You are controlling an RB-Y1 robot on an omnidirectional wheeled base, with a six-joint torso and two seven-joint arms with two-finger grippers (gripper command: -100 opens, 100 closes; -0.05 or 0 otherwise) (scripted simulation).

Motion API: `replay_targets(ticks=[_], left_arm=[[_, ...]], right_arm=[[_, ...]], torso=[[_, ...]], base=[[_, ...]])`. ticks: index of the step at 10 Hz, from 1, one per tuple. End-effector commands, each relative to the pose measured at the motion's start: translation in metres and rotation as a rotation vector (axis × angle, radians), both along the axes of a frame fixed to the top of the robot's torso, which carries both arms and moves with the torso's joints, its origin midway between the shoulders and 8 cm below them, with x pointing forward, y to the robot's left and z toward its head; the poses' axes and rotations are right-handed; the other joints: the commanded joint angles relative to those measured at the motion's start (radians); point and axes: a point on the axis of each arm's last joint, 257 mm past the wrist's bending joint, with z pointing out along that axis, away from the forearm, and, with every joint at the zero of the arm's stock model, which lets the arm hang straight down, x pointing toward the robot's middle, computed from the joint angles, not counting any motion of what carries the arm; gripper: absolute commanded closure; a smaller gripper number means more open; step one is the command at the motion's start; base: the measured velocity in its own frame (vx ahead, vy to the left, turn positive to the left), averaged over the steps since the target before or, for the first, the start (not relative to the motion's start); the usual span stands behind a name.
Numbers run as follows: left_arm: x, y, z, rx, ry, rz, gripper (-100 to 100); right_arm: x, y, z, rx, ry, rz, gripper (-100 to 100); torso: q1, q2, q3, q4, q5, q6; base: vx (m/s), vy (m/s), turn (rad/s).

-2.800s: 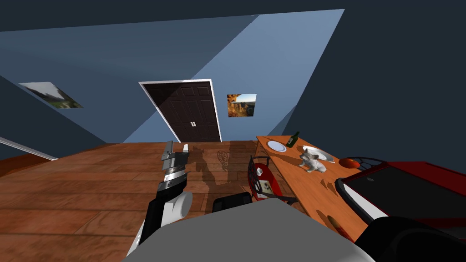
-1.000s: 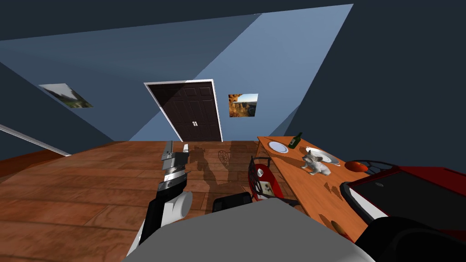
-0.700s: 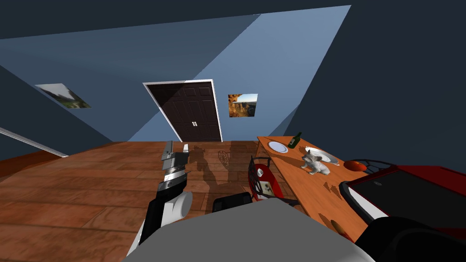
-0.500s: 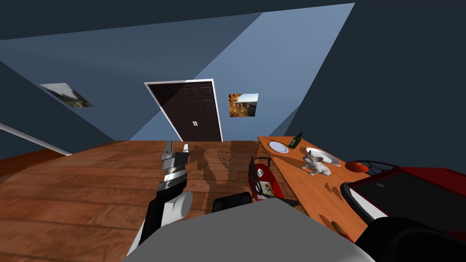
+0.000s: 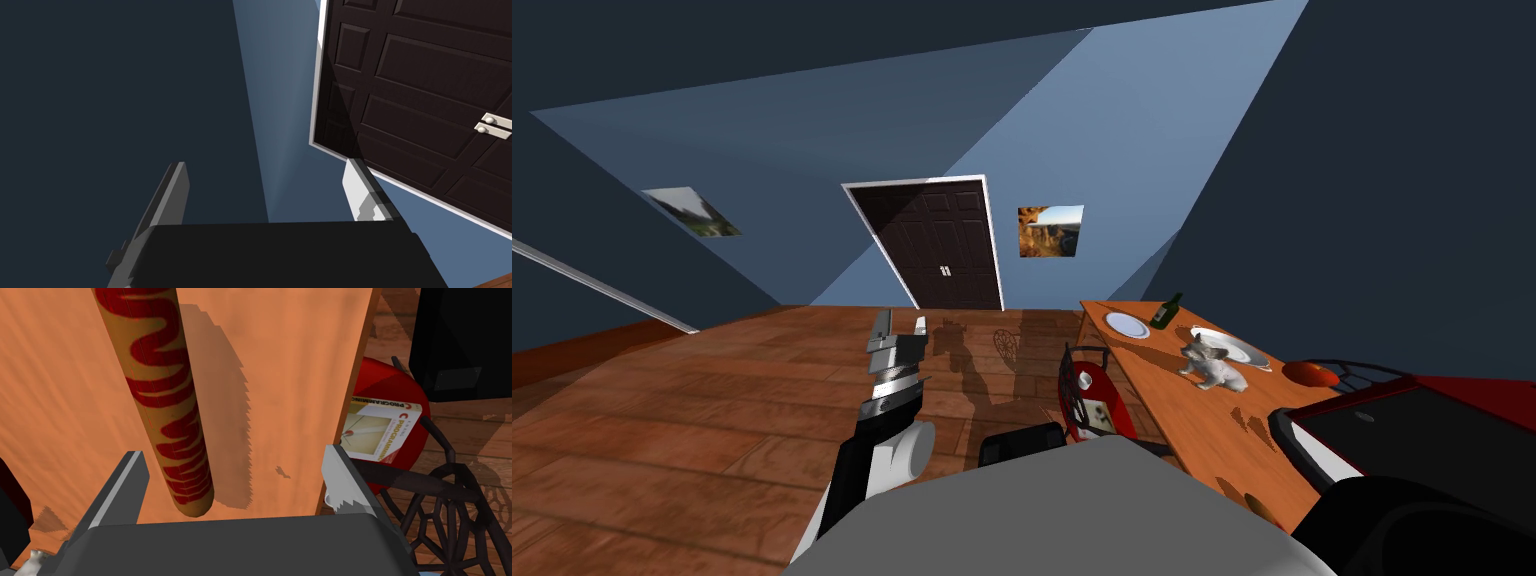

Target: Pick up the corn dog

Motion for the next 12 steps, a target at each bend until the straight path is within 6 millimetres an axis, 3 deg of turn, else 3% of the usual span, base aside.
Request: replay_targets(ticks=[1, 11, 12], left_arm=[[0.0, 0.0, 0.0, 0.0, 0.0, 0.0, 0], [0.0, 0.0, 0.0, 0.0, 0.0, 0.0, 0], [0.0, 0.0, 0.0, 0.0, 0.0, 0.0, 0]], right_arm=[[0.0, 0.0, 0.0, 0.0, 0.0, 0.0, -100], [-0.002, 0.001, -0.001, 0.002, 0.003, 0.0, -100], [-0.037, 0.001, -0.001, -0.014, 0.058, -0.017, -100]], torso=[[0.0, 0.0, 0.0, 0.0, 0.0, 0.0], [0.0, 0.0, 0.0, 0.0, 0.0, 0.0], [0.0, 0.0, 0.0, 0.0, 0.0, 0.0]], base=[[-0.012, -0.011, 0.039], [0.0, 0.0, 0.0], [-0.012, 0.025, -0.088]])
